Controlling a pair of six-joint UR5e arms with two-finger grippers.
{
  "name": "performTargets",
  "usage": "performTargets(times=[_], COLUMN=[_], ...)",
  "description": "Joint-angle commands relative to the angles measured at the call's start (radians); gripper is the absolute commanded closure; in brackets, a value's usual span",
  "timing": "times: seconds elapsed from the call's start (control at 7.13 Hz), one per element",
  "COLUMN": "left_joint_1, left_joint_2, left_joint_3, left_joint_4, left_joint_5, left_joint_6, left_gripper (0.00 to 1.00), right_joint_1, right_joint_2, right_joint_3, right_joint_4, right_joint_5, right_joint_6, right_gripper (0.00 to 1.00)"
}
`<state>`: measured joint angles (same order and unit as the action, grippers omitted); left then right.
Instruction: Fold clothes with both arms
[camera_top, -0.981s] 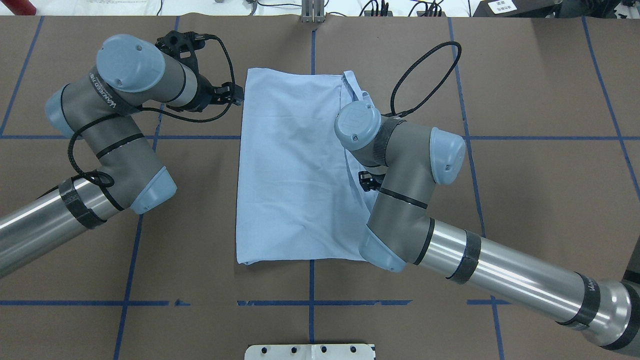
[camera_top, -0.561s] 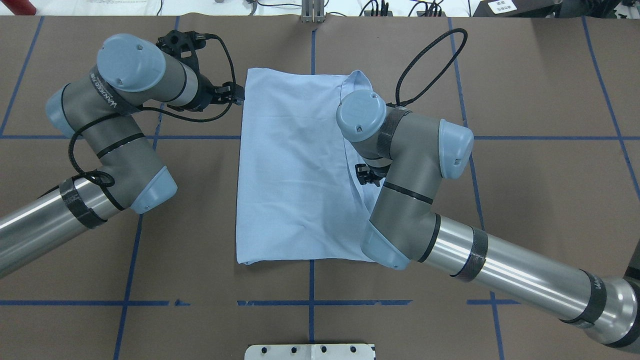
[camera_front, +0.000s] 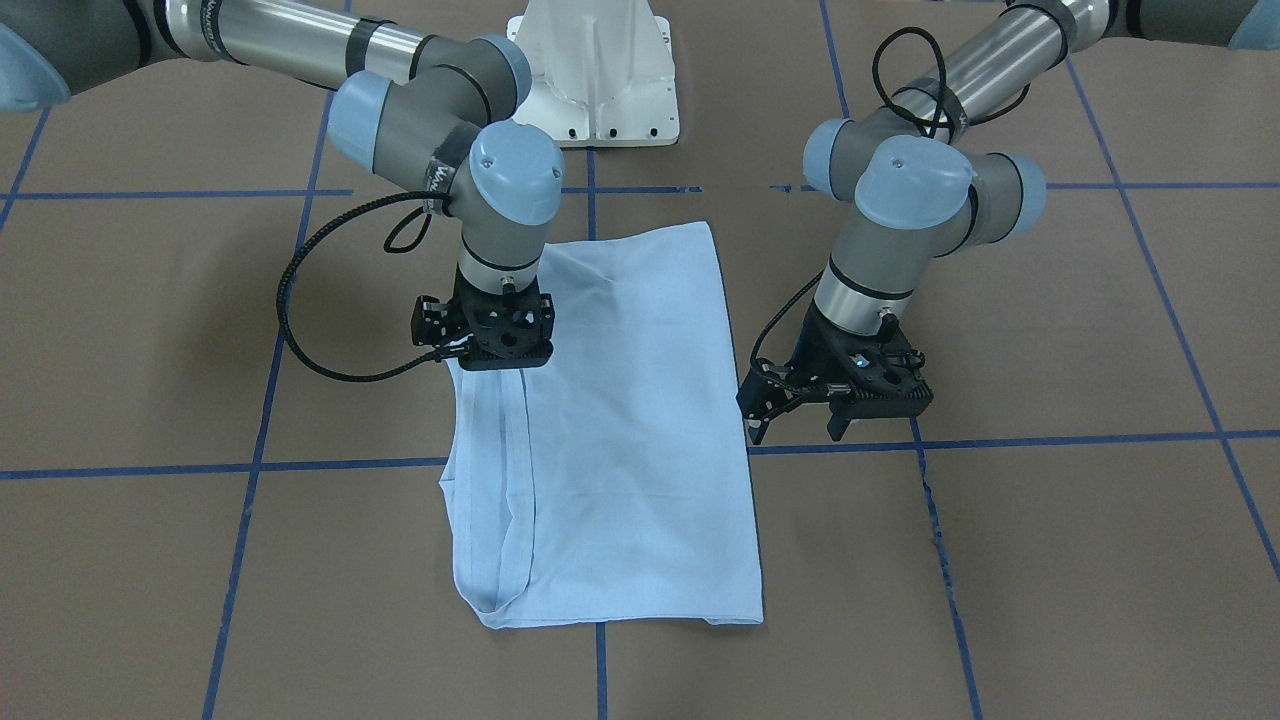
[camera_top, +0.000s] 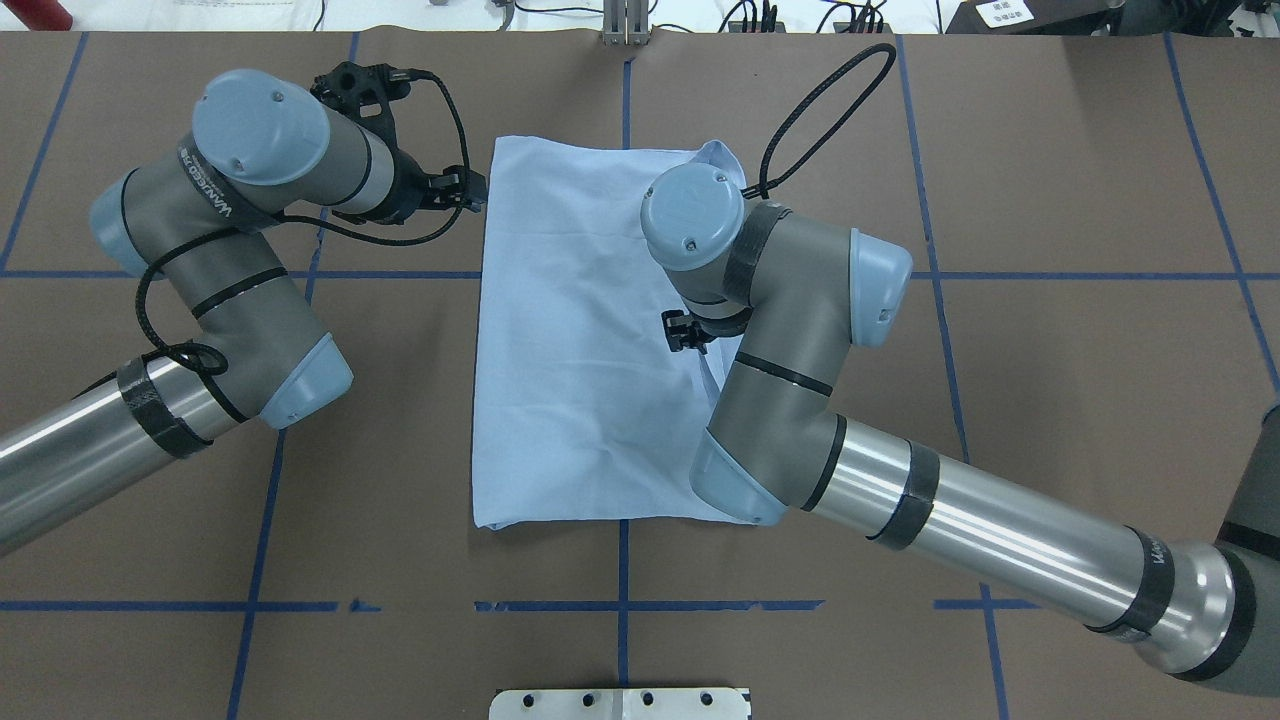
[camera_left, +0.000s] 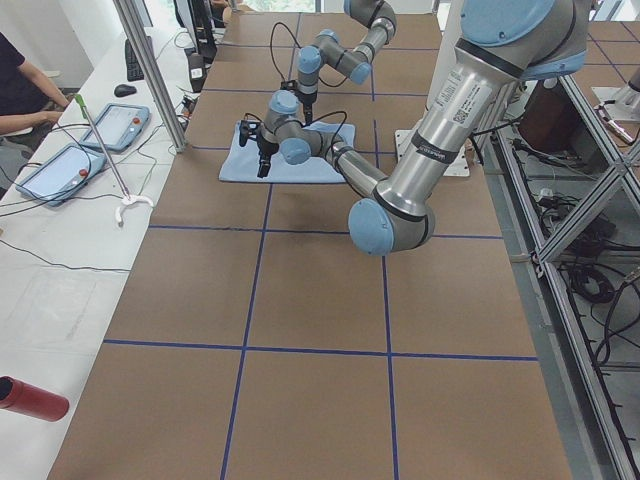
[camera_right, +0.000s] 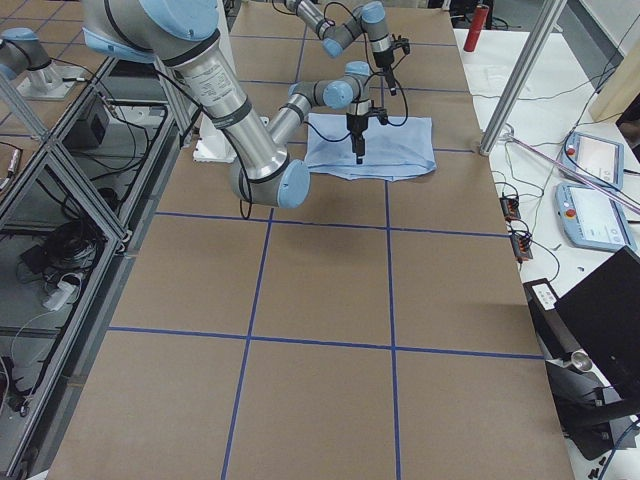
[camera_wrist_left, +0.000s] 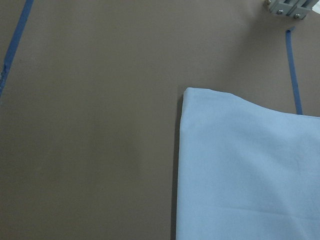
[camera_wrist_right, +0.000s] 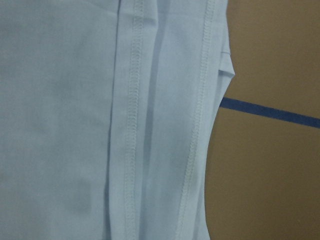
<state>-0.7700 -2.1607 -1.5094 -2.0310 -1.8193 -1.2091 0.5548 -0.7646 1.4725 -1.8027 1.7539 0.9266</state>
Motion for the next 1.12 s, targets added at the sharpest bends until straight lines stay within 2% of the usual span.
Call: performTargets(times=[0.0,0.98], left_joint_1=[0.000,0.000], left_joint_2=[-0.001,-0.002], left_joint_3=[0.000,0.000], left_joint_4=[0.000,-0.002], left_joint_5=[0.000,0.000], left_joint_6=[0.000,0.000], left_gripper=[0.00,0.00], right_joint_1=[-0.006,-0.013], right_joint_2=[0.019,0.015], right_joint_3=[-0.049,-0.086], right_joint_4=[0.026,0.023], right_joint_5=[0.007,0.012], right_joint_6=[-0.002,-0.005], right_gripper=[0.00,0.00])
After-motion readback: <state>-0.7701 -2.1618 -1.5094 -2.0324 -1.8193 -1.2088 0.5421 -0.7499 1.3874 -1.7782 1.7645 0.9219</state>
